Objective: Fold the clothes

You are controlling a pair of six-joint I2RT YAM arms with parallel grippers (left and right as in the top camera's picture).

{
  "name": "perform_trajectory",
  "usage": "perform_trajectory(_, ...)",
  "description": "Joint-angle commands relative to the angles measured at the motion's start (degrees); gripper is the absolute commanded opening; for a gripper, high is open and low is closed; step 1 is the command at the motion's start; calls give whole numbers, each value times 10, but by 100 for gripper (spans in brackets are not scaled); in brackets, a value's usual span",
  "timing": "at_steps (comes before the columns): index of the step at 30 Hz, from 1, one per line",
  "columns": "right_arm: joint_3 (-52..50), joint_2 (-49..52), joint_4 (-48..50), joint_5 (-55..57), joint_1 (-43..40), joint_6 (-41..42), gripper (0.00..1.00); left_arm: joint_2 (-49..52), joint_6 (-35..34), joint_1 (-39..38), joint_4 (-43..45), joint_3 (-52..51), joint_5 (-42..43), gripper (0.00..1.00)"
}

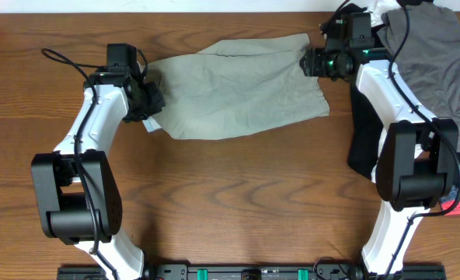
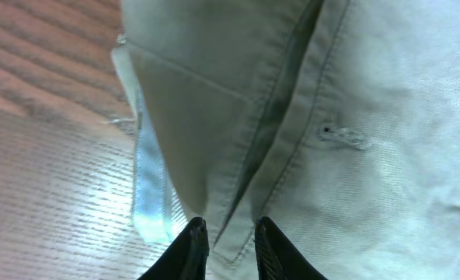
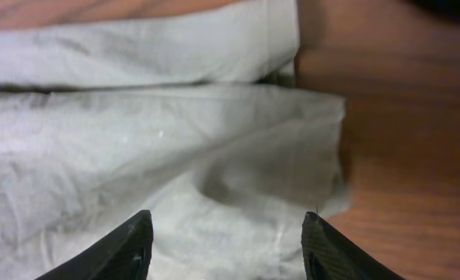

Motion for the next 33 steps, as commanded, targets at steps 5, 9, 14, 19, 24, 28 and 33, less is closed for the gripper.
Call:
perform_trajectory(5, 12, -20, -24, 0, 16, -26, 56, -15, 4, -18, 5, 4, 14, 23)
perform_trajectory(9, 12, -20, -28, 3, 16, -35, 64, -16, 6, -19, -28, 4, -25, 23)
perform_trajectory(14, 12, -20, -36, 13, 16, -45, 69, -15, 6, -20, -85, 4, -44, 29)
perform_trajectory(19, 12, -20, -36, 13, 16, -45, 69, -15, 1, -25, -85, -4, -44, 34)
perform_trajectory(24, 12, -20, -36, 13, 16, -45, 70, -11, -3, -41, -47, -12, -44, 39)
perform_trajectory(28, 12, -20, -36, 13, 16, -45, 71, -2, -3, -63, -35, -12, -44, 44)
perform_trajectory(33, 12, -20, -34, 13, 16, -45, 72, 4, -3, -76, -37, -13, -55, 44)
